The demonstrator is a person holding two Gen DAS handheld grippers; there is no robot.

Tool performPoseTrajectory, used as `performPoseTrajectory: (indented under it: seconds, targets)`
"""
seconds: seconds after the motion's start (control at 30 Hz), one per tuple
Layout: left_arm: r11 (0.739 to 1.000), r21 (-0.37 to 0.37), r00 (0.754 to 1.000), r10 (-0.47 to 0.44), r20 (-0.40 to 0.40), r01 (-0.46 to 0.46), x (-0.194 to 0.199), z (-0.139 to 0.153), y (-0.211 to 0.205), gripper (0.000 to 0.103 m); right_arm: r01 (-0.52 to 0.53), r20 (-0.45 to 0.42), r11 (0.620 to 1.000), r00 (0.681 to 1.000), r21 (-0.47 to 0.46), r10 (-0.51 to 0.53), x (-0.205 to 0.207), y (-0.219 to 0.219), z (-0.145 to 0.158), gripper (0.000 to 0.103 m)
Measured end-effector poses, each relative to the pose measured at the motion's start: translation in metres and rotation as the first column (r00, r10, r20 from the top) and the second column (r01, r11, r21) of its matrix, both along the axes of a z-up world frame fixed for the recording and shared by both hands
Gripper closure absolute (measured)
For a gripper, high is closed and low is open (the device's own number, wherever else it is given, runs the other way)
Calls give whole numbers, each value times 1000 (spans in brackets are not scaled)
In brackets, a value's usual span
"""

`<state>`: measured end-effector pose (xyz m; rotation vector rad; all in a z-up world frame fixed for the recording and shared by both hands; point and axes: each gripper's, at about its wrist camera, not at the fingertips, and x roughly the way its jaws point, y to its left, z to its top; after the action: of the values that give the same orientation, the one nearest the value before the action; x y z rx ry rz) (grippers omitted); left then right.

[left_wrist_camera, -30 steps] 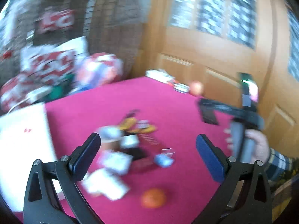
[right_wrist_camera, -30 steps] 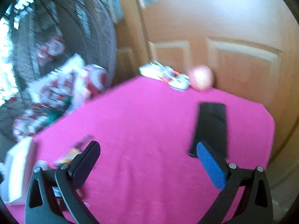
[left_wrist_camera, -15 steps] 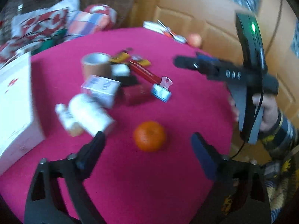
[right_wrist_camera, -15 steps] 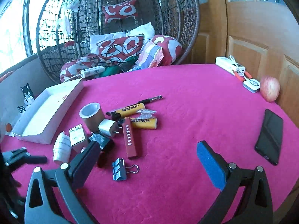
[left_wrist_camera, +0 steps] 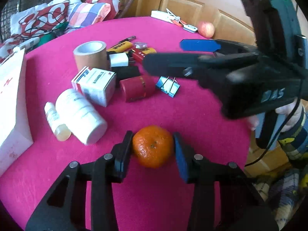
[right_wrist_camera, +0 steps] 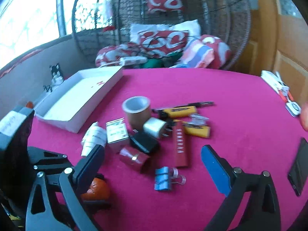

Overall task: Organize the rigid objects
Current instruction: 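Grasp the orange with the left gripper while the right gripper grasps the red lipstick tube, then carry the orange and red tube to the white tray and release both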

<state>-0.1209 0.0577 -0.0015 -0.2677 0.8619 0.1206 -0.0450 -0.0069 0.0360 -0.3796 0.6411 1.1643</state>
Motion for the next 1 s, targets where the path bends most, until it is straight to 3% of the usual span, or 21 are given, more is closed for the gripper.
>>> performPoseTrajectory:
  seconds: [0.13, 0.23, 0.5, 0.6, 1.0]
  targets:
    - [1000, 14, 1000, 27, 2, -27, -11, 0, 1, 62, -33, -23, 998, 999, -61, 32, -9, 15, -10, 30]
    - [998, -5, 998, 60, 1, -60, -17, 0, 6, 62, -16, -39, 993, 999, -118, 12, -12, 25, -21, 40]
    - [994, -22, 994, 104, 18, -103, -29, -1, 12, 62, 89, -108, 982, 988, -166, -107, -8, 36, -31, 44]
    - [994, -16, 993, 112, 28, -111, -31, 1, 12, 62, 115, -124, 976, 982, -185, -139, -8, 41, -33, 54]
    - [993, 13, 989, 113, 93, -114, -43, 17, 10, 62, 151, -170, 984, 971, -97, -166, -2, 18, -16, 56]
